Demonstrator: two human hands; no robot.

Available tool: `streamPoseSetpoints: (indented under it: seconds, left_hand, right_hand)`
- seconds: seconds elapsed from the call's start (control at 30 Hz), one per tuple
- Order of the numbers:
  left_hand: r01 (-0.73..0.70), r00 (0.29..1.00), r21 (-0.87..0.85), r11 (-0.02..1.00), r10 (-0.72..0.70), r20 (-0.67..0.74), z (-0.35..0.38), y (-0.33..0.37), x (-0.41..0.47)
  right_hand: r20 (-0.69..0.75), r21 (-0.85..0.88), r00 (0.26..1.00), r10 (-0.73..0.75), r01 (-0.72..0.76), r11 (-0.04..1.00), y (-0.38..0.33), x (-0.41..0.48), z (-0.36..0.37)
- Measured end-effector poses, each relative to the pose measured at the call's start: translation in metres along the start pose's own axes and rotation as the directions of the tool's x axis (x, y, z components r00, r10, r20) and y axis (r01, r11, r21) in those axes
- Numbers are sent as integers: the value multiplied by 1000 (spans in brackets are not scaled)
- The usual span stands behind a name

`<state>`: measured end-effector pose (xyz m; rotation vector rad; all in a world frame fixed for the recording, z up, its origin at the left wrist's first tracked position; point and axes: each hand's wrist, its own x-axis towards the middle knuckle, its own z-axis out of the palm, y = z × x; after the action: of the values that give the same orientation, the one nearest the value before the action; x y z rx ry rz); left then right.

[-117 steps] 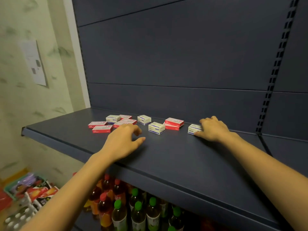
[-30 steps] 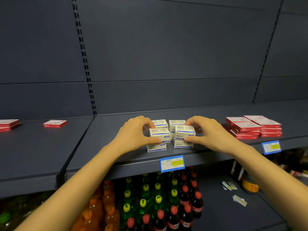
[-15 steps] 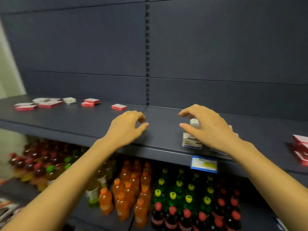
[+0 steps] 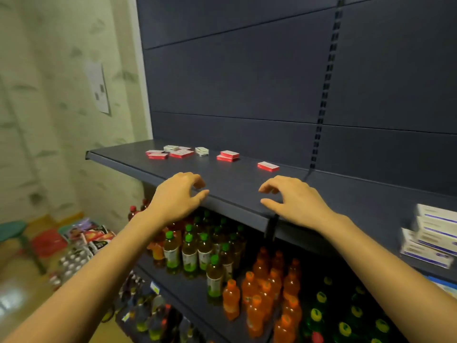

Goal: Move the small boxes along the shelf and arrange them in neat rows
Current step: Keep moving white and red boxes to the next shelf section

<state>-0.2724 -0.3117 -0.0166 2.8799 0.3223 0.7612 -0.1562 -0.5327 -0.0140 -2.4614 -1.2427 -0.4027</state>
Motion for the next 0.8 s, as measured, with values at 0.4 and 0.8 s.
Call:
streamPoseSetpoints:
  seconds: [0.4,0.8]
  left_hand:
    - [-126,990,-29,992,128,57,10,-122,68]
    - [-234,968,-170,957,246,55,56,-163,148]
  right_hand:
    - [-17,-8,981,192,-192,981,-41,109,60]
    - [-14,-140,873,488,-485,863,0,155,66]
